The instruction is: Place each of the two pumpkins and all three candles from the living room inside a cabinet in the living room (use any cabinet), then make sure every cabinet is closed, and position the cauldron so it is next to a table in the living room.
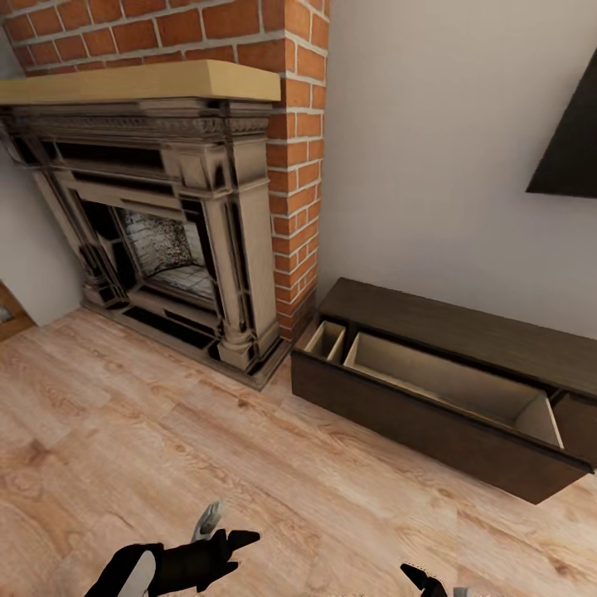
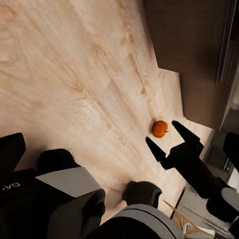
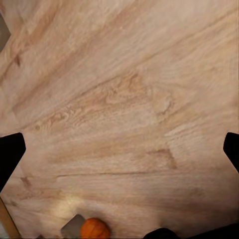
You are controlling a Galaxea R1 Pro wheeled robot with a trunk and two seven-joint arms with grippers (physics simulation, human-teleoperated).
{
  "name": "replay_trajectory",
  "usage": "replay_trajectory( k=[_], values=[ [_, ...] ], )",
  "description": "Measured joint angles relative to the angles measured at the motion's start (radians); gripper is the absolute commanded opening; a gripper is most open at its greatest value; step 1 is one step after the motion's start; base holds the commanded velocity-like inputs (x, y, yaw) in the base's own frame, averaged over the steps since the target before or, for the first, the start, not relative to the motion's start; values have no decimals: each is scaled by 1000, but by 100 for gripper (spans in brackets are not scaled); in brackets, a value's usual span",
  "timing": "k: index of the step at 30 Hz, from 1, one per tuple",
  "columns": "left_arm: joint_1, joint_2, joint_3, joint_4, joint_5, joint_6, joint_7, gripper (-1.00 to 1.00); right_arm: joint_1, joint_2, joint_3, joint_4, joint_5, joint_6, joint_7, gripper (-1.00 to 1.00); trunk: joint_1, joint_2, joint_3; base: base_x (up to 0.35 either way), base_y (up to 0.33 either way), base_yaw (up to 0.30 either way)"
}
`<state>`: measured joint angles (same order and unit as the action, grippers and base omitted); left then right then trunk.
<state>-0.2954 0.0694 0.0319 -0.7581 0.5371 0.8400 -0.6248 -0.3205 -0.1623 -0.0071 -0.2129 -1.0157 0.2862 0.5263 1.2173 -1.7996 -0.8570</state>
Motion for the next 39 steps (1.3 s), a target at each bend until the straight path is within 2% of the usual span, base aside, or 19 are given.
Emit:
replay_trajectory(
  k=[8,13,28,39],
  values=[
    [0,0,2,23,0,-34,0,100,0,0,1,0,1,-18,-1,100,0,0,7,-192,84,253],
    [0,0,3,33,0,-50,-1,100,0,-2,1,0,3,-41,0,100,-1,0,11,-24,12,253],
    [0,1,4,34,1,-52,-3,100,0,-6,1,0,5,-45,0,100,-1,0,24,-1,134,253],
    [0,1,5,35,0,-52,-3,100,0,-6,2,0,5,-44,0,100,-1,0,34,160,201,253]
  ],
)
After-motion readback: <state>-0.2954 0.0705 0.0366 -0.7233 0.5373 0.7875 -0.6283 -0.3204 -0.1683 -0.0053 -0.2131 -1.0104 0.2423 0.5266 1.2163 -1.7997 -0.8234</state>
